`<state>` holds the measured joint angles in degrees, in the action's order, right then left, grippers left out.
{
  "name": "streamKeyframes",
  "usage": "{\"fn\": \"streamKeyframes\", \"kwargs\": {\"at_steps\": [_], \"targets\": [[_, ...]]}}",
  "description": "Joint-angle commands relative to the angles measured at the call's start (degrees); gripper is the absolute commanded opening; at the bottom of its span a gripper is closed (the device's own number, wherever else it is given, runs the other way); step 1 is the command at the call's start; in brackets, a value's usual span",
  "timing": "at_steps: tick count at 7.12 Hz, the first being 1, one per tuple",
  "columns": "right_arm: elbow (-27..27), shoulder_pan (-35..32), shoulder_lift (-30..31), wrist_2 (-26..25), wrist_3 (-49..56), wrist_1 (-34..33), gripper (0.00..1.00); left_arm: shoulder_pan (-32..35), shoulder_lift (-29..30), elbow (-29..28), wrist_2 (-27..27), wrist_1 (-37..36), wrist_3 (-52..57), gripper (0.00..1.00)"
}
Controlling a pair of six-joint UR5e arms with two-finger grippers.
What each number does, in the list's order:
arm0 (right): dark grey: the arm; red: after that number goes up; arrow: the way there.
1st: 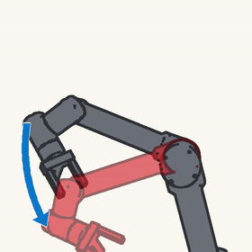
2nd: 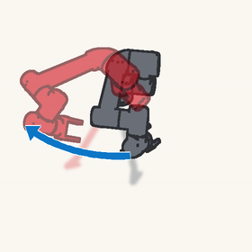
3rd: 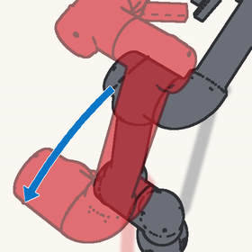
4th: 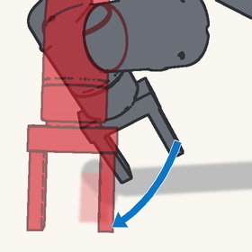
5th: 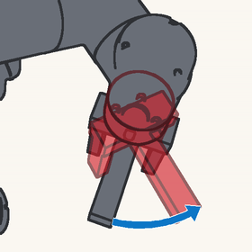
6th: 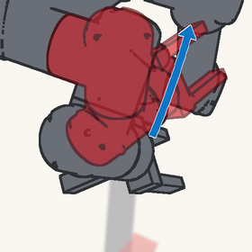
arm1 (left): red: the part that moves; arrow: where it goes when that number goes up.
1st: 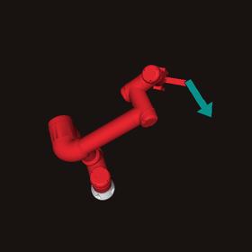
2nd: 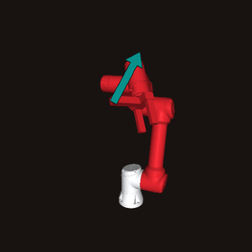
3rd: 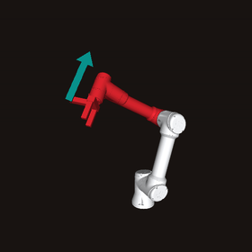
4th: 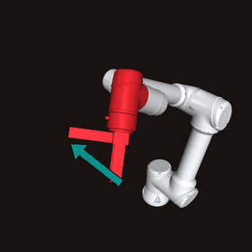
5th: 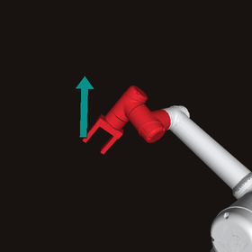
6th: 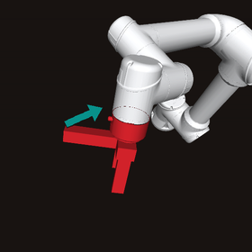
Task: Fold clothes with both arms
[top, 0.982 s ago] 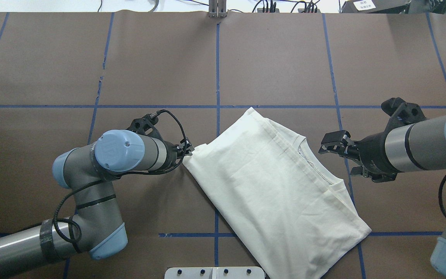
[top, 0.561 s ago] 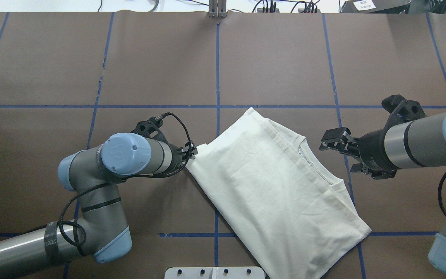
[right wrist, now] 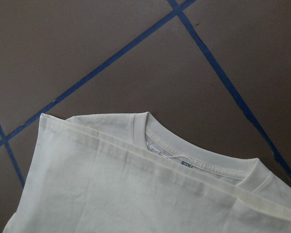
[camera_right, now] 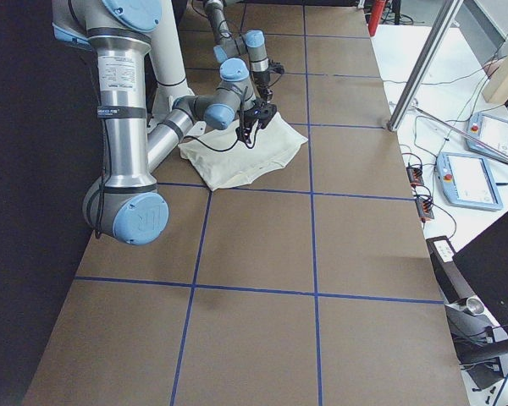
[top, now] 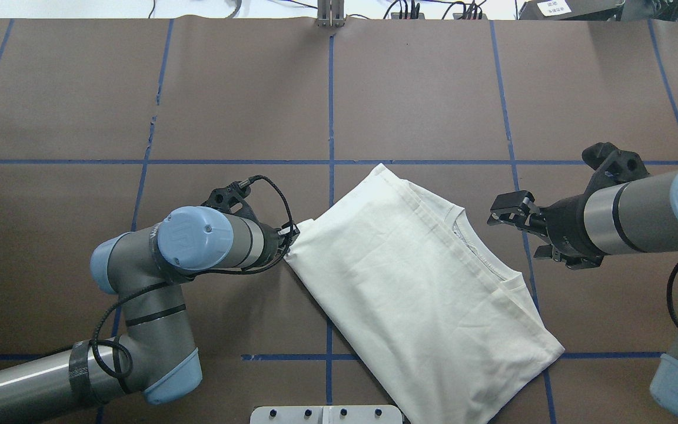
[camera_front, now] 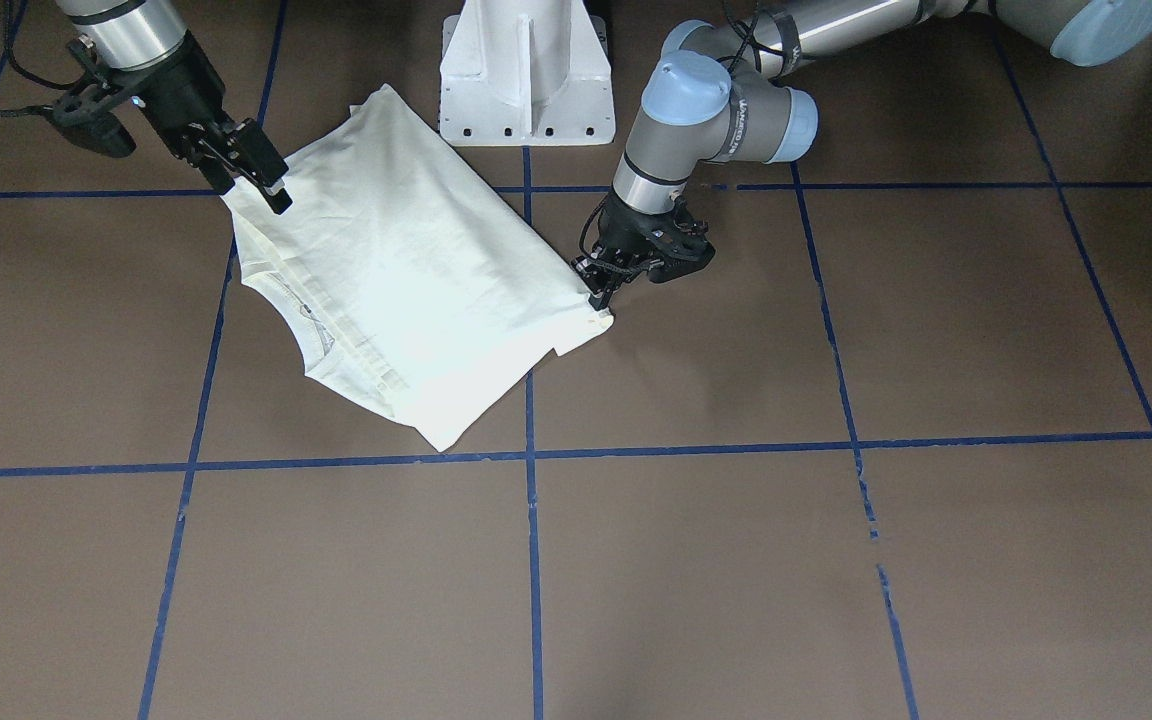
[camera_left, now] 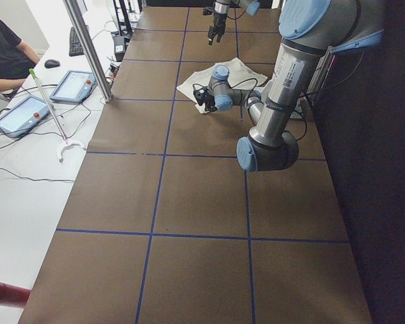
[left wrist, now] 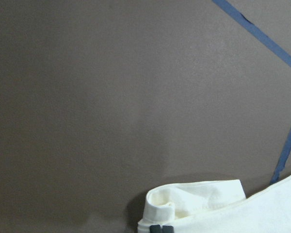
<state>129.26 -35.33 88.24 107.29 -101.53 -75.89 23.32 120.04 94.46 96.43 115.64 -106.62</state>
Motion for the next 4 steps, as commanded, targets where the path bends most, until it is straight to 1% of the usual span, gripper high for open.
{"fn": "streamKeyframes", "kwargs": {"at_steps": [1, 2, 4], "targets": [[-0.06, 0.00, 0.00, -0.33, -0.07, 0.04, 1.00, 1.62, -0.06, 2.64, -0.10, -6.00, 3.14, 0.00], [-0.06, 0.00, -0.08, -0.33, -0.15, 0.04, 1.00, 4.42, 0.02, 2.84, -0.10, -6.04, 8.13, 0.00], [-0.76, 0.00, -1.04, -0.15, -0.59, 0.13, 1.00, 13.37, 0.98, 1.09, 0.25, -4.37, 15.35, 0.00]]}}
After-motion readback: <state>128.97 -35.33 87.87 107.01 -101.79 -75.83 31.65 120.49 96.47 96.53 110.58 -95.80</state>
